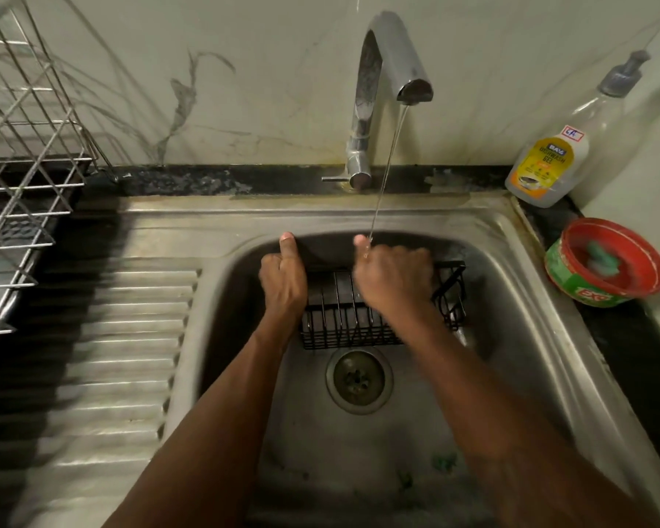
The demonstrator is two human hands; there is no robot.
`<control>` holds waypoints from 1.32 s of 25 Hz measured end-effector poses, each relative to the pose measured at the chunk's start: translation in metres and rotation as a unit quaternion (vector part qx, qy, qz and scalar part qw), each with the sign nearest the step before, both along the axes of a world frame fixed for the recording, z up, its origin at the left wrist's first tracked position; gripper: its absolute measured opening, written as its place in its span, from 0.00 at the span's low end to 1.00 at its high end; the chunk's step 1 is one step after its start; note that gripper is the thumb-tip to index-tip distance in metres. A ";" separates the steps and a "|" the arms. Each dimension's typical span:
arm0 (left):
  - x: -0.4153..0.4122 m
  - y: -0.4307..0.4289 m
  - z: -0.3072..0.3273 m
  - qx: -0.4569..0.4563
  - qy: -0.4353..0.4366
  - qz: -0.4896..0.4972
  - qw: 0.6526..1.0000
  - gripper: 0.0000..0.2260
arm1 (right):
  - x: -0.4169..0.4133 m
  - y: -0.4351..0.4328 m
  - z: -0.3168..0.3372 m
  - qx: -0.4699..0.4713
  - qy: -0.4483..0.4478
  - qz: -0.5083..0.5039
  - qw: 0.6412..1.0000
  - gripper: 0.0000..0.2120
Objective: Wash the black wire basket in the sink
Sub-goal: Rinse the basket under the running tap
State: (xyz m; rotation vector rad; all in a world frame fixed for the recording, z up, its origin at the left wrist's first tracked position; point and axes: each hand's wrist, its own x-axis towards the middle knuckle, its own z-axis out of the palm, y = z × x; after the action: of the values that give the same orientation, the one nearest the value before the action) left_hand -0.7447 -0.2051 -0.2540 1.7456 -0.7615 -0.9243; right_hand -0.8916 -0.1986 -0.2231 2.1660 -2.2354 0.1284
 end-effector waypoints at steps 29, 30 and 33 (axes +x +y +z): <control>0.007 0.000 0.016 0.032 0.000 0.006 0.999 0.29 | 0.057 0.019 0.010 0.050 -0.043 0.159 0.985 0.24; 0.008 0.001 0.015 0.032 0.004 0.001 0.999 0.33 | 0.039 0.015 0.011 0.063 -0.025 0.164 0.984 0.28; 0.008 -0.002 0.007 0.037 0.015 -0.001 0.999 0.45 | -0.025 0.003 0.015 0.101 -0.002 0.076 0.992 0.40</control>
State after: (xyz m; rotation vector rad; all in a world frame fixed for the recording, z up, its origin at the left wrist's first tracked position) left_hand -0.7368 -0.2071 -0.2469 1.7914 -0.7184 -0.9887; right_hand -0.9167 -0.1954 -0.2086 2.4374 -2.1699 -0.0942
